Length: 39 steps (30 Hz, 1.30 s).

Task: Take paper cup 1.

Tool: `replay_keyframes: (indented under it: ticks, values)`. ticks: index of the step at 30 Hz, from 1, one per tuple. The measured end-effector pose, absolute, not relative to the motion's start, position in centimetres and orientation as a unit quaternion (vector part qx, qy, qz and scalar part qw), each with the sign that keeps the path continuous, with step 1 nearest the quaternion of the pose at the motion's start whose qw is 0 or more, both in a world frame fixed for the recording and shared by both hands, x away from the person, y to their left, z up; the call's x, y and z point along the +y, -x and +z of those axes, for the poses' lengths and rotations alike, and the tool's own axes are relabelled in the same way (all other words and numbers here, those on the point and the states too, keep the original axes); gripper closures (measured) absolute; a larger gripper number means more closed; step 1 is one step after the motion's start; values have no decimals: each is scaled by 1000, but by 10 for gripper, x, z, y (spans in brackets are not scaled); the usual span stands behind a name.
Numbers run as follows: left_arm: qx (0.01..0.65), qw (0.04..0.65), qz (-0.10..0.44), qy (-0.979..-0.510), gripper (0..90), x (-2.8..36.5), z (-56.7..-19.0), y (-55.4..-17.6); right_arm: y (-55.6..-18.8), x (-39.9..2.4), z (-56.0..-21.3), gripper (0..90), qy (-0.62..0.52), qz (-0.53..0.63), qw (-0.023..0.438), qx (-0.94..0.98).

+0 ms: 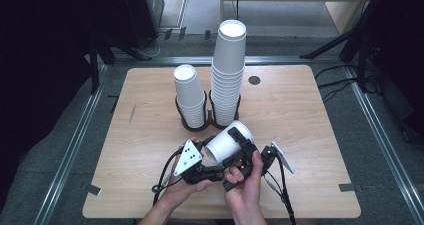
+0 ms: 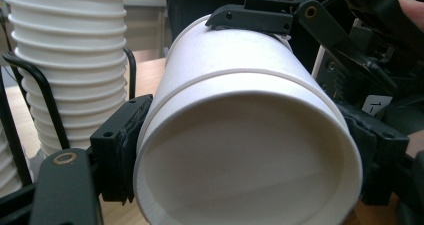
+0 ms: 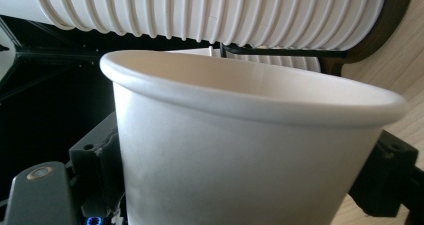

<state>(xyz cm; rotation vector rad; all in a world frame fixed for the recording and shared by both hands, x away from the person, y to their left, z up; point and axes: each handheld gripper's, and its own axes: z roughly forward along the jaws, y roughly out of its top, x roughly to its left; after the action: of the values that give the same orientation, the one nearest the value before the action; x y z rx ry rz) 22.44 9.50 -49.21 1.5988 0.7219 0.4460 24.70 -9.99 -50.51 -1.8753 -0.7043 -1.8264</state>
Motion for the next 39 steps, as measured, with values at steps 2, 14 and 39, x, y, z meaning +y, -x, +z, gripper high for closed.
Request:
replay_keyframes:
  ticks: [2,14,39]
  values:
    - [318,607,189,-703,177,96,-490,-225,-247,-99,-505,138,676,-658,215,-252]
    - [336,584,193,-714,40,101,-486,-224,-248,-100,-505,139,677,-660,213,-246]
    - [336,579,198,-716,21,102,-485,-225,-255,-113,-505,146,680,-671,155,-252]
